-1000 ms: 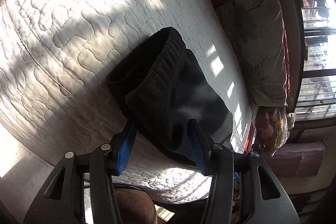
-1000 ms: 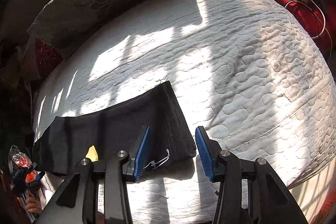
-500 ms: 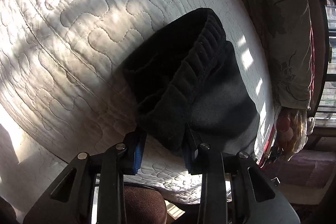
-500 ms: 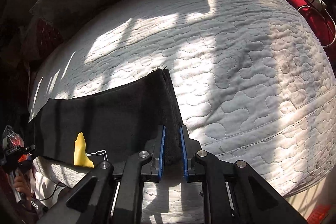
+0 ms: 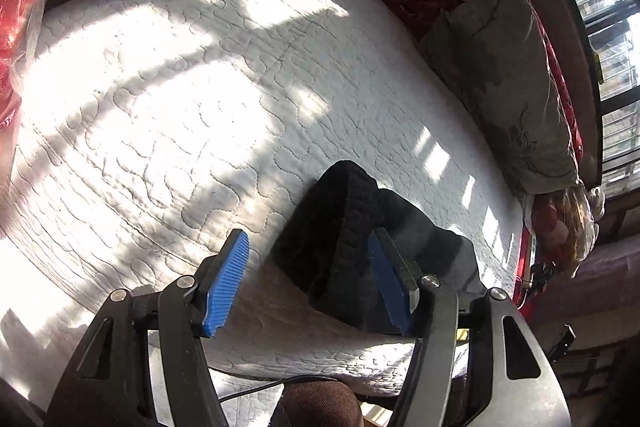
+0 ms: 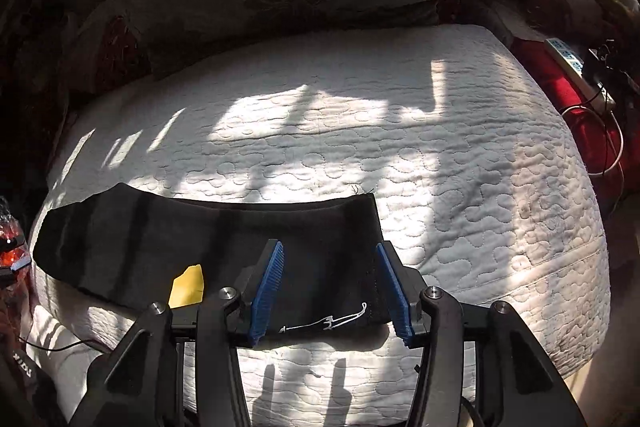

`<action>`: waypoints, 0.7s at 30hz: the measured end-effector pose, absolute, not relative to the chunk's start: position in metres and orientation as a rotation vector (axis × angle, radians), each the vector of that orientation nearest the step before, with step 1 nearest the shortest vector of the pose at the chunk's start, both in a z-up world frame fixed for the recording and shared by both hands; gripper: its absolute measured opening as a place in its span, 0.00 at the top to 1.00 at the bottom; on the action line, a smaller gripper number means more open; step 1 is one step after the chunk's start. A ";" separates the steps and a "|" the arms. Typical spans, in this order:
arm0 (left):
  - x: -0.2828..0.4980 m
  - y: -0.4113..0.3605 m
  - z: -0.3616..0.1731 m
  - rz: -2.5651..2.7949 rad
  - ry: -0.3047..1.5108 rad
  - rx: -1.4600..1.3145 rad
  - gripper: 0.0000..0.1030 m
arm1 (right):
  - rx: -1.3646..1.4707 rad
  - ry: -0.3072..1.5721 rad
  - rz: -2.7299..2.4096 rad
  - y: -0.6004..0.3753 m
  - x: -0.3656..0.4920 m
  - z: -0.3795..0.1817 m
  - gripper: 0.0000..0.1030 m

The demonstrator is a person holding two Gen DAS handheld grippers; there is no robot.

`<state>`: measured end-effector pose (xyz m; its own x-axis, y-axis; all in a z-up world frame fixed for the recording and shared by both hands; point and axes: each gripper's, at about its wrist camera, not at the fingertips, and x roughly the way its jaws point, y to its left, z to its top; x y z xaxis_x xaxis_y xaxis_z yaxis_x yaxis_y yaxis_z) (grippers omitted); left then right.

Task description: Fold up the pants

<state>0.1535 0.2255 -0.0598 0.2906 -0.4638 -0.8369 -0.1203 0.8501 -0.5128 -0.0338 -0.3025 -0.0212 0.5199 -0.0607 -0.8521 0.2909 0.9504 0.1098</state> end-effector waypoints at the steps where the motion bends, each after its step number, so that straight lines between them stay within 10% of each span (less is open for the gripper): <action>1: 0.165 0.228 -0.069 -0.250 1.308 -0.534 0.41 | 0.223 1.002 -0.176 -0.286 -0.029 -0.019 0.51; 10: 0.231 0.209 -0.095 -0.394 1.446 -0.513 0.40 | 0.040 1.045 0.127 -0.137 0.001 -0.031 0.45; 21: 0.245 0.163 -0.096 -0.719 1.544 -0.308 0.16 | -0.159 1.051 0.314 -0.002 0.013 -0.046 0.41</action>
